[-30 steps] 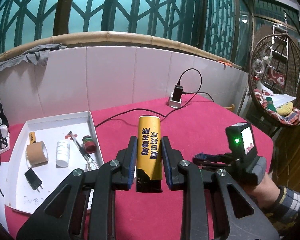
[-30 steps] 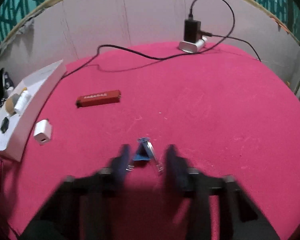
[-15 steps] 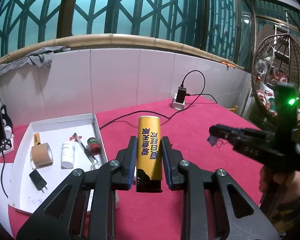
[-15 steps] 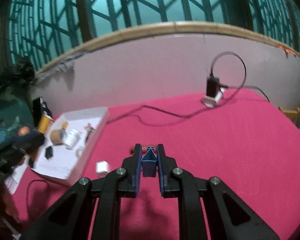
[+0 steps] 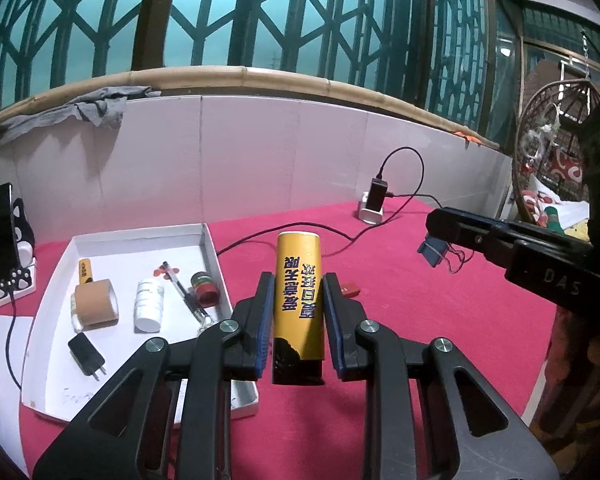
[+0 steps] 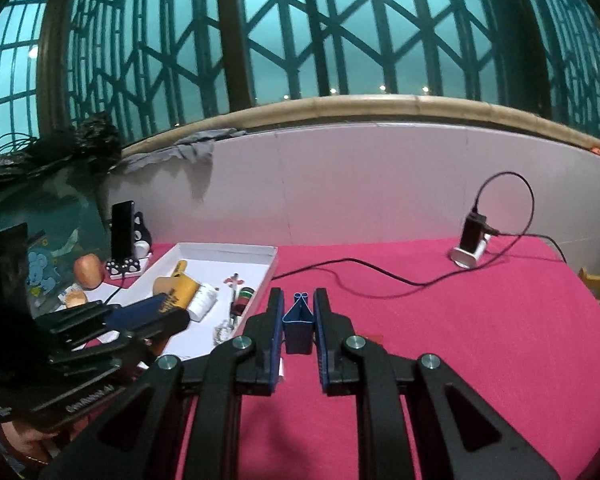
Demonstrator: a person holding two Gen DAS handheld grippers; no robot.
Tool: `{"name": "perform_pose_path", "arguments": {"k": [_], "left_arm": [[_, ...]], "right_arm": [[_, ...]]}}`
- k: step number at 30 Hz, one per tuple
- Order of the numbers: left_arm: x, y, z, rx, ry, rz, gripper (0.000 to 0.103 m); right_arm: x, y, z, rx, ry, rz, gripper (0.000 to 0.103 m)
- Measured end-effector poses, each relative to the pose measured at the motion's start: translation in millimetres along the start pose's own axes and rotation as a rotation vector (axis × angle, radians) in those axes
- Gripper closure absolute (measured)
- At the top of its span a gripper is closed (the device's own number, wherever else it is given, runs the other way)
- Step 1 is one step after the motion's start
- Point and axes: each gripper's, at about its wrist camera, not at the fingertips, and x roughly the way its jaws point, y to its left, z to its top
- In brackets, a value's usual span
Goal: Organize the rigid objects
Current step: 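Carry the yellow battery and blue binder clip over the white tray with both grippers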
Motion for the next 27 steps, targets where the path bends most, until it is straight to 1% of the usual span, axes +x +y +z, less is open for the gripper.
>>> {"name": "perform_pose_path", "arguments": {"k": [8, 15, 22, 27], "left_arm": [[-3, 14, 0, -0.027, -0.008, 0.016, 0.080], [-9, 38, 0, -0.076, -0.025, 0.049, 0.080], [-17, 76, 0, -0.139, -0.044, 0.110, 0.080], [-24, 111, 0, -0.178, -0.058, 0.177, 0.080]], "right_arm": [[1, 19, 7, -0.036, -0.004, 0.032, 0.090], [7, 43, 18, -0.092, -0.016, 0.068, 0.090], [21, 71, 26, -0.147, -0.011, 0.105, 0.090], [40, 93, 33, -0.185, 0.011, 0.139, 0.090]]}}
